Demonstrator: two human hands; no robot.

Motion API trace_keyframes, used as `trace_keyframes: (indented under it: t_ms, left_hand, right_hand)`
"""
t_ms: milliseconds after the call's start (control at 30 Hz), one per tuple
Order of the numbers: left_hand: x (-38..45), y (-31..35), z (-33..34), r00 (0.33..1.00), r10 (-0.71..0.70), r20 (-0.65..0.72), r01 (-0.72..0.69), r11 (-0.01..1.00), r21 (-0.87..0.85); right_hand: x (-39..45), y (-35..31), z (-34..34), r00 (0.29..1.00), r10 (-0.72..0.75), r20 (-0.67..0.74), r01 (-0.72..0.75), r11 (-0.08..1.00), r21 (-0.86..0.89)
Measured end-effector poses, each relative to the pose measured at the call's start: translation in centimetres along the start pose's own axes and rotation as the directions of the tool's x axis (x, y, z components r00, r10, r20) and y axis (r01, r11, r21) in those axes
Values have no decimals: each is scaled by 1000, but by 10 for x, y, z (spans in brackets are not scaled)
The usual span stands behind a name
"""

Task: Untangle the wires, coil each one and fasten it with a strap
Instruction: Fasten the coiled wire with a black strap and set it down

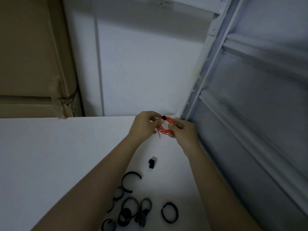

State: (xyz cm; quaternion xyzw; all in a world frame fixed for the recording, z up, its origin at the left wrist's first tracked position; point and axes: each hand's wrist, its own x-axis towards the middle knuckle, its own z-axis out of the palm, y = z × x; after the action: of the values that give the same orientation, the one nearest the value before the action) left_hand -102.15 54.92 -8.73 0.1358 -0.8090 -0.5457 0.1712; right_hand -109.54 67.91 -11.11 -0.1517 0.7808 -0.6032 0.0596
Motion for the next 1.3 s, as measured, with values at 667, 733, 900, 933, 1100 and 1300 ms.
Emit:
trace_keyframes:
  t_ms: [667,733,900,933,1100,1300]
  left_hand:
    - [25,-28,-5,999,-32,-40,45,917,396]
    - [18,-21,-11,996,-20,-83,51,919,391]
    - [-18,-6,-42,963,65,-260,50,909,413]
    - [-28,-4,-51,949,100,-299,42,900,434]
    - [-100,-12,-120,858,232,-458,92,808,582]
    - [-206,-46,-236,802,178,-571,418,516,748]
  right_hand:
    - [43,27,0,1000,-19,-7,10,754,-657]
    - [31,19,2,992,-111,-55,51,773,-632]
    - [-12,-11,20,929,-369,10,329,816,-476]
    - [-22,-17,25,913,-407,36,380,811,-444]
    - [-73,-50,70,786,-572,233,614,679,-402]
    - [-131,-96,174,571,-591,570,821,429,-377]
